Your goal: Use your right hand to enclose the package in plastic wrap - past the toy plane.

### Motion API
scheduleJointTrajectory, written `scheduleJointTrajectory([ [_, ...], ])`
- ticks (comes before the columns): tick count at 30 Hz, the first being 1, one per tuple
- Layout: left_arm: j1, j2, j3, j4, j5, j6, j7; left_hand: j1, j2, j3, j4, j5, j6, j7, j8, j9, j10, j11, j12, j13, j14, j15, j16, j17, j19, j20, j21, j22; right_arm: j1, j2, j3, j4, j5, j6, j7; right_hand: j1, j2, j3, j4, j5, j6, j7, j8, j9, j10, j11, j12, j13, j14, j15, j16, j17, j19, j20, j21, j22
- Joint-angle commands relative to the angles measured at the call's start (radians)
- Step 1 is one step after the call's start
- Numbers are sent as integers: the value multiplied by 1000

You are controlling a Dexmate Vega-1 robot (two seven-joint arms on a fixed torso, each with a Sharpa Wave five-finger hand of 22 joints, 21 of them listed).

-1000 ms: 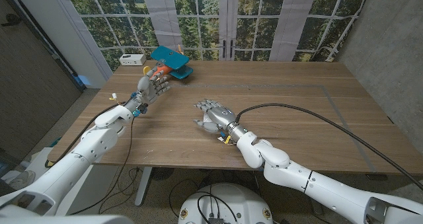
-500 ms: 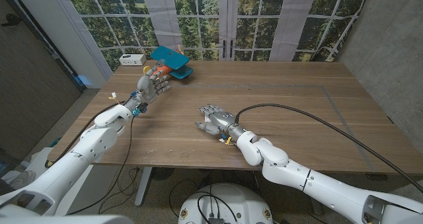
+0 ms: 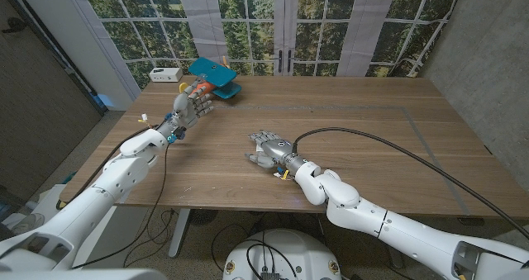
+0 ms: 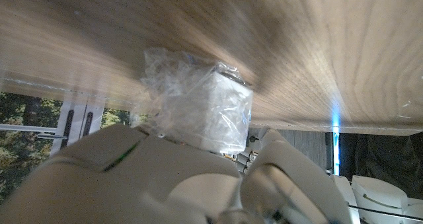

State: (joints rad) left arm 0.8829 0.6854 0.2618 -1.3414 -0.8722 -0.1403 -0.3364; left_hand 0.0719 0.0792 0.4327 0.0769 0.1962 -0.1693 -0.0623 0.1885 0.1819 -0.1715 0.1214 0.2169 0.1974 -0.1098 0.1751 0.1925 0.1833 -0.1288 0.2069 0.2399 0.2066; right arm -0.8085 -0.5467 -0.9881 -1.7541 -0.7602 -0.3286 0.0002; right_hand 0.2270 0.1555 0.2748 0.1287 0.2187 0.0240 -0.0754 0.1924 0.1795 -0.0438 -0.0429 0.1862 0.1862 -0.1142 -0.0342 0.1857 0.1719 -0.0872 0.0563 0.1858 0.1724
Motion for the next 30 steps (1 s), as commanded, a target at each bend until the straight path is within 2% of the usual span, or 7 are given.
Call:
scheduleJointTrajectory([
  [1, -17, -9, 8, 19, 3, 5, -7, 7, 6, 5, -5, 1, -91, 0, 3, 3, -36, -5, -2, 2, 3, 4, -1, 2, 4, 6, 1, 5, -30, 9, 80, 13, 185, 104, -87, 24, -7, 11, -17, 6, 9, -30, 2, 4, 18, -1, 10, 2, 22, 5, 9, 4, 36, 32, 22, 1],
  [5, -12, -10, 6, 15, 3, 3, -2, 7, 5, 5, -5, 0, -90, 0, 3, 3, -36, -5, -2, 2, 3, 4, -2, 2, 4, 6, 1, 5, -36, 9, 99, 20, 234, 156, -127, 21, -27, 5, -24, 3, -34, -41, -13, 5, -4, 11, 3, 3, 16, 33, 6, 8, 36, 49, 19, 2],
  [10, -9, -11, 4, 14, 1, -2, -3, 7, 5, 5, -5, 0, -90, 0, 3, 3, -34, -5, -2, 2, 3, 3, -2, 2, 3, 6, 1, 5, -41, 10, 111, 36, 264, 231, -188, 17, -44, -3, -28, 2, -48, -40, -14, 5, -14, 15, 1, 4, 18, 45, 8, 11, 31, 62, 16, 2],
  [19, -1, -9, 1, 4, 1, -6, 0, 7, 5, 5, -5, 0, -90, 0, 3, 3, -35, -3, -2, 2, 2, 4, -2, 2, 3, 6, 1, 5, -47, 1, 120, 15, 248, 244, -224, 19, -63, -9, -40, 4, -44, -43, -8, 6, -37, 18, -2, 5, 33, 50, 15, 14, 42, 77, 18, 3],
  [22, 3, -7, 0, -1, 0, -6, 0, 6, 5, 5, -5, 0, -90, 0, 3, 3, -34, -5, -2, 2, 2, 4, -2, 2, 3, 6, 1, 5, -53, 1, 129, 14, 267, 262, -231, 29, -72, -9, -53, 7, -32, -70, -2, 6, -31, 19, 4, 5, 41, 52, 17, 15, 47, 84, 18, 3],
  [27, 13, -6, -5, -9, -2, -13, 4, 6, 5, 5, -5, 0, -90, 0, 3, 3, -35, -6, -2, 2, 2, 4, -2, 2, 3, 6, 1, 5, -64, 5, 153, 15, 306, 297, -254, 38, -80, -10, -65, 10, -16, -68, 4, 6, -13, 16, 12, 6, 56, 52, 22, 16, 72, 91, 26, 3],
  [30, 21, -6, -6, -16, 11, -30, 16, 6, 5, 5, -5, 0, -89, 0, 3, 3, -33, -4, -1, 2, 3, 4, -2, 2, 3, 6, 1, 5, -73, 11, 171, 14, 336, 314, -269, 43, -81, -8, -76, 14, 44, -87, 21, 6, 13, 17, 21, 6, 71, 49, 26, 18, 99, 84, 31, 3],
])
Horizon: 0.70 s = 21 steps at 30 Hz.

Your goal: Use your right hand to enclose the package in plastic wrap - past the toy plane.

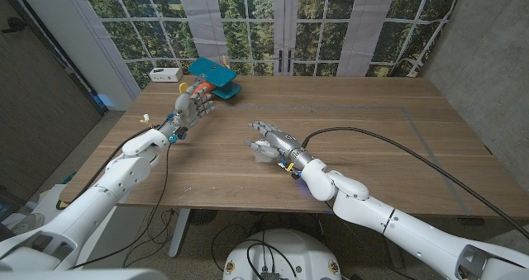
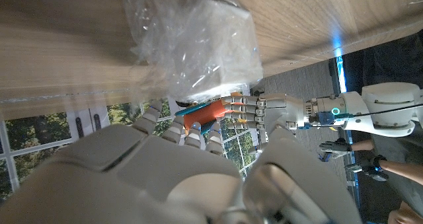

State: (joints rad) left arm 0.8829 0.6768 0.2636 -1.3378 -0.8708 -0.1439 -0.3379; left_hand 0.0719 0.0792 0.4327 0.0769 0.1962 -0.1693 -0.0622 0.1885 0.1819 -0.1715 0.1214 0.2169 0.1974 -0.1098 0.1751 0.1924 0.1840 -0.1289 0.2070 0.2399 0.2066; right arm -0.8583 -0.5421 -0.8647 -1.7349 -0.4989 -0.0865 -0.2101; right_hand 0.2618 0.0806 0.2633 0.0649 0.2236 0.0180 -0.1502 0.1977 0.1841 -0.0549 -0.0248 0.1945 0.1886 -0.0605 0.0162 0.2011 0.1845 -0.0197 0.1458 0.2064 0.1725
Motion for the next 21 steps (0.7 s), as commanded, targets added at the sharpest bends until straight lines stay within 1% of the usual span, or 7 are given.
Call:
scheduleJointTrajectory([
  [1, 25, 2, -9, -22, 11, -33, 20, 6, 4, 5, -5, 0, -88, -1, 3, 3, -33, -4, -1, 2, 3, 4, -2, 1, 3, 6, 1, 5, -27, 10, 56, -2, 93, 84, -63, 9, -4, 5, -14, 10, 56, -8, 16, 1, 32, 0, 14, 4, 21, -2, 11, 6, 46, -7, 14, 3],
  [4, 31, 1, -12, -24, 10, -44, 15, 6, 4, 5, -5, -1, -86, -4, 4, 2, -26, -3, 2, 2, 6, 6, -1, 1, 3, 6, 1, 5, -39, 22, 75, -3, 125, 82, -79, 16, 9, 14, -23, 14, 96, 27, 21, 2, 79, 17, 27, 4, 56, -2, 21, 8, 89, -15, 22, 4],
  [5, 30, 2, -12, -21, 8, -47, 6, 6, 4, 4, -5, -1, -85, -3, 4, 2, -26, -6, 2, 2, 6, 6, -1, 1, 3, 6, 1, 5, -42, 27, 83, -1, 139, 83, -83, 18, 22, 21, -24, 14, 112, 33, 22, 2, 99, 17, 30, 5, 92, -15, 33, 11, 129, -22, 33, 5],
  [7, 35, -1, -14, -21, 2, -51, 1, 6, 3, 4, -5, -1, -85, -4, 5, 2, -24, -3, 2, 2, 6, 5, 0, 1, 4, 6, 1, 5, -39, 24, 93, 7, 166, 97, -74, 19, 23, 23, -28, 13, 124, 40, 22, 2, 116, 24, 33, 5, 102, -17, 33, 11, 159, -26, 41, 6],
  [14, 55, -7, -19, -24, 3, -84, -1, 6, 2, 4, -6, -1, -82, -5, 5, 2, -23, -4, 2, 2, 7, -1, 0, 1, 8, 5, 3, 5, -54, 27, 128, 11, 220, 122, -101, 23, 34, 33, -34, 9, 172, 62, 28, 3, 178, 32, 46, 7, 165, -7, 50, 14, 208, -23, 50, 8],
  [16, 62, -8, -21, -27, 9, -97, 1, 7, 2, 4, -8, -1, -80, -2, 5, 2, -21, -1, 2, 2, 8, -3, -1, 1, 7, -37, 3, 4, -55, 27, 136, 14, 241, 135, -98, 29, 37, 39, -41, 7, 191, 73, 31, 3, 206, 40, 52, 7, 186, -6, 54, 13, 217, -29, 50, 8],
  [21, 81, -17, -29, -35, 9, -129, 9, 10, 4, 6, -10, -1, -47, 11, 16, 2, 13, 15, 14, 2, 19, -27, 2, 0, 19, -81, 7, 3, -62, 27, 163, 19, 296, 165, -98, 60, 47, 62, -68, 2, 244, 96, 39, 4, 268, 51, 64, 9, 240, -1, 62, 10, 245, -39, 53, 9],
])
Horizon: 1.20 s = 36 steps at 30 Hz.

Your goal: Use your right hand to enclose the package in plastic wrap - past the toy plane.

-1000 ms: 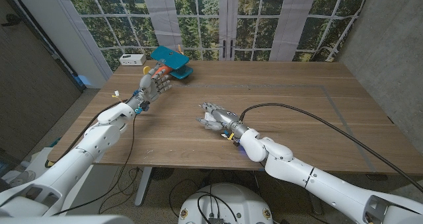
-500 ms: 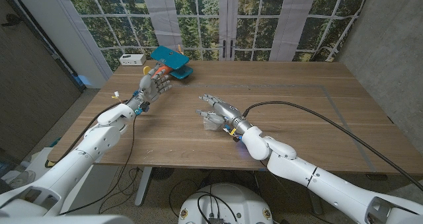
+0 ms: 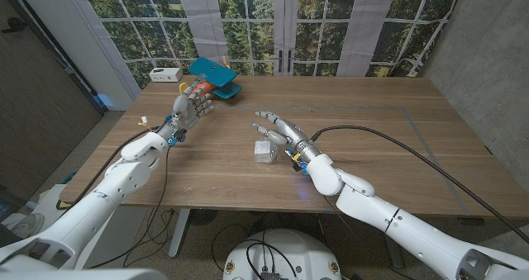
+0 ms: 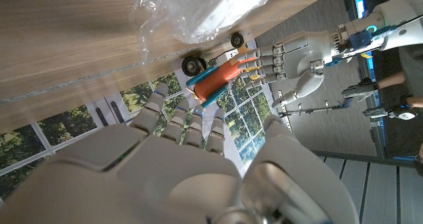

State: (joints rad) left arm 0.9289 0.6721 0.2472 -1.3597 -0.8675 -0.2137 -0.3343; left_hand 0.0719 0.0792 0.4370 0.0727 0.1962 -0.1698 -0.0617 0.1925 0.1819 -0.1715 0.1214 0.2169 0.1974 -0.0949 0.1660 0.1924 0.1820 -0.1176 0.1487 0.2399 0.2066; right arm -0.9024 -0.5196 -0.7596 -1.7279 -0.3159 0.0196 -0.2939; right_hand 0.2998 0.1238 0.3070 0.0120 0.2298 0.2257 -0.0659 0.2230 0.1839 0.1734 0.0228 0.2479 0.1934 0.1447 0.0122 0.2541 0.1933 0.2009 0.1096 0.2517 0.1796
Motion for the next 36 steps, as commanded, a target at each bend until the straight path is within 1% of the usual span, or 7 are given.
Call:
scheduleJointTrajectory([
  [1, 37, -13, -13, -14, 5, -63, 6, 11, 4, 2, -7, 0, -37, 12, 14, 2, 17, 15, 15, 2, 6, -20, 3, 2, 8, -24, 7, 3, -20, 5, 63, 13, 122, 64, -16, 31, 8, 25, -23, -6, 54, 23, 17, 5, 54, 7, 12, 5, 42, 1, 9, 1, 30, -3, 7, 3],
  [8, 47, -11, 1, -29, 54, -96, 36, 14, 6, 4, -10, -1, 12, 13, 25, 1, 47, -11, 22, 0, 14, -25, 3, 1, 12, -27, 8, 2, -20, 0, 100, 12, 182, 78, -10, 56, 19, 51, -49, -22, 143, 50, 33, 6, 139, 25, 27, 7, 120, 11, 26, 5, 75, -17, 15, 5],
  [14, 55, -12, 4, -39, 99, -138, 77, 16, 5, 5, -12, -1, 16, -8, 17, 1, 57, -25, 20, -1, 30, -22, 6, 1, 15, 46, 9, 2, -27, -10, 133, -2, 223, 73, -11, 67, 24, 62, -60, -29, 182, 63, 38, 6, 178, 34, 34, 8, 151, 12, 34, 8, 90, -15, 17, 6],
  [18, 59, -13, 4, -43, 140, -174, 116, 17, 4, 5, -14, -2, 23, -11, 17, 0, 60, -32, 20, -2, 43, -29, 10, 1, 21, 55, 11, 2, -32, -13, 159, -6, 265, 72, -9, 71, 26, 66, -64, -30, 184, 66, 37, 6, 179, 36, 32, 8, 152, 12, 33, 8, 101, -20, 21, 6],
  [21, 59, -17, 6, -37, 163, -201, 134, 24, 9, 10, -19, -1, 47, 1, 18, 0, 68, -30, 17, -2, 51, -58, 6, -1, 37, -25, 16, 0, -34, -20, 176, -5, 302, 77, 3, 75, 27, 68, -68, -32, 181, 66, 33, 6, 172, 36, 27, 8, 147, 15, 30, 8, 101, -20, 20, 6],
  [25, 62, -20, 10, -33, 197, -230, 162, 32, 17, 17, -24, -1, 58, 10, 16, 0, 66, -42, 13, -3, 41, -69, -1, -2, 43, -65, 17, -2, -43, -26, 202, -2, 348, 89, 6, 78, 28, 70, -72, -36, 171, 63, 25, 6, 160, 37, 18, 9, 130, 12, 23, 11, 90, -17, 14, 6],
  [36, 73, -31, 13, -18, 226, -287, 192, 47, 31, 29, -32, -2, 38, 8, 2, -1, 61, -68, 6, -4, 21, -89, -11, -5, 42, -68, 14, -4, -64, -25, 257, -11, 418, 79, -34, 79, 29, 74, -75, -39, 162, 61, 16, 6, 158, 41, 13, 9, 126, 17, 20, 13, 86, -20, 10, 6],
])
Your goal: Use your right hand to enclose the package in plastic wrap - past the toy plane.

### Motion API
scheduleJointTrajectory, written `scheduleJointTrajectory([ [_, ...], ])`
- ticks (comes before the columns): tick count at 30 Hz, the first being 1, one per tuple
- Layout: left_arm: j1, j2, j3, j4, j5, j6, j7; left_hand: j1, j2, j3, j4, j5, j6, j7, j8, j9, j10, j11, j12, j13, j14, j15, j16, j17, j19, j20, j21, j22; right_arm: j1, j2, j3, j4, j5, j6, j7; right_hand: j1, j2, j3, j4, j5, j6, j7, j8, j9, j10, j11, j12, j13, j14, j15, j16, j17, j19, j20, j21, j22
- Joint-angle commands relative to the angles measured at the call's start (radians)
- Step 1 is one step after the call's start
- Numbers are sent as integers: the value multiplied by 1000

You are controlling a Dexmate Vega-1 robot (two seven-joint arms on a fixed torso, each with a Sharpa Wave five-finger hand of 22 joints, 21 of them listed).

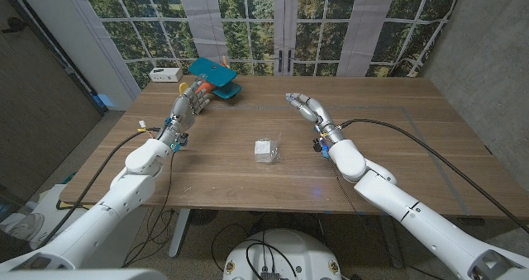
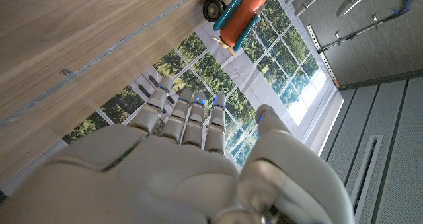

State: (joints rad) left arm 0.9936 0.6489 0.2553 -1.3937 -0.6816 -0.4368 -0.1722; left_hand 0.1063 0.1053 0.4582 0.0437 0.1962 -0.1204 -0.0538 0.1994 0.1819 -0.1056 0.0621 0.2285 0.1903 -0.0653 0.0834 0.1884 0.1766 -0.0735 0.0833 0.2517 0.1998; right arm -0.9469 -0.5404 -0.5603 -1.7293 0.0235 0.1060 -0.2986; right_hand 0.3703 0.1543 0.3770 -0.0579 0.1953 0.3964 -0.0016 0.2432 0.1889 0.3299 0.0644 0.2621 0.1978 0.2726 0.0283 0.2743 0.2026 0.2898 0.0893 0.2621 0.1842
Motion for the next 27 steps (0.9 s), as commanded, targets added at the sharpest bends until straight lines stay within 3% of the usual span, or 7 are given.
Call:
scheduleJointTrajectory([
  [1, 6, -14, 5, 21, 38, -71, 30, 15, 6, 9, -5, -2, -13, 0, -6, -2, -10, -13, -8, 3, -17, -6, -10, 0, -2, -2, 2, 3, -19, -4, 59, -11, 81, -12, -32, 7, -1, 4, -5, -5, -12, -3, -6, 1, 3, 0, -1, 5, 0, 3, 0, 4, -2, 3, 0, 1],
  [6, -14, -21, 17, 45, 39, -90, 4, 22, 9, 14, -11, -4, -12, -2, -8, -2, -28, -20, -18, 2, -53, -18, -19, -2, -4, -2, -1, 2, -14, 17, 76, 28, 143, 23, -23, 6, -1, 5, -4, -6, -17, -3, -9, 1, 5, 0, -1, 5, 2, 3, 0, 5, -2, 3, -1, 1],
  [16, -41, -13, 34, 65, 44, -95, -32, 26, 9, 16, -14, -5, -15, -4, -10, -3, -35, -18, -21, 1, -63, -16, -18, -2, -8, 3, -3, 1, -6, 24, 106, 61, 196, 6, -47, 1, 3, 5, -1, -9, -12, 1, -11, 1, 12, 6, -3, 5, 6, 10, 3, 9, -4, 8, -4, 2],
  [22, -33, 5, 36, 51, 42, -65, -27, 28, 9, 17, -16, -6, -28, -9, -16, -3, -41, -18, -24, 1, -72, -15, -18, -3, -11, 10, -4, 1, -10, 42, 132, 97, 224, 39, -83, 1, 4, 6, -2, -10, 1, 9, -8, 2, 21, 10, -2, 6, 7, 12, 3, 11, -5, 8, -5, 2],
  [27, -28, 17, 40, 44, 35, -40, -33, 29, 9, 18, -17, -7, -37, -6, -18, -3, -51, -16, -27, 1, -81, -12, -18, -3, -16, 13, -7, 2, -29, 61, 138, 120, 227, 120, -103, 2, 4, 7, -3, -11, 7, 12, -8, 2, 19, 12, -4, 6, 4, 13, 2, 12, -6, 9, -6, 2],
])
